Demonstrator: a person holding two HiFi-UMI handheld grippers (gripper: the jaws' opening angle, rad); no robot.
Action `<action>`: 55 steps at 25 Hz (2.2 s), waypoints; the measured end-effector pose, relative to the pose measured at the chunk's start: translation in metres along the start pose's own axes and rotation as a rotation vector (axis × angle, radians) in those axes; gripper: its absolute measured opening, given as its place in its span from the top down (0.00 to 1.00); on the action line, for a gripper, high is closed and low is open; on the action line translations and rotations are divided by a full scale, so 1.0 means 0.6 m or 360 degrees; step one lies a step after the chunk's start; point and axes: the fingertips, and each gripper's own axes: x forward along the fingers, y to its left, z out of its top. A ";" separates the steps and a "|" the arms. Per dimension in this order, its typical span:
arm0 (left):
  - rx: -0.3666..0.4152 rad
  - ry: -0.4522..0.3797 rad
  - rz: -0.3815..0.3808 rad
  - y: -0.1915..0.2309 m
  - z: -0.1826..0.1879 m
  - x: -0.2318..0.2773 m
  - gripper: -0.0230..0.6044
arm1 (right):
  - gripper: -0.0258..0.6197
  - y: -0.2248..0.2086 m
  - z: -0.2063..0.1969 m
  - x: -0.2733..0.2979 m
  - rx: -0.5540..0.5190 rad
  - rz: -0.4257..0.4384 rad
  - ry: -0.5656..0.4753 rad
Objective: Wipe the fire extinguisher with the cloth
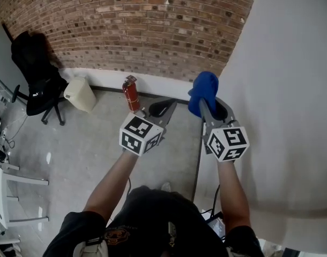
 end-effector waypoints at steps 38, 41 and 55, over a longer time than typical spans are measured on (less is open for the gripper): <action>-0.0382 0.0225 0.0560 0.628 -0.253 -0.047 0.95 | 0.83 0.191 -0.207 0.667 -0.0083 0.0620 0.0441; -0.0368 0.0296 0.0629 0.658 -0.278 -0.006 0.95 | 0.83 0.158 -0.237 0.719 -0.0085 0.0708 0.0451; -0.0382 0.0617 0.0879 0.837 -0.502 0.084 0.95 | 0.83 0.131 -0.524 0.968 -0.0182 0.1054 0.0714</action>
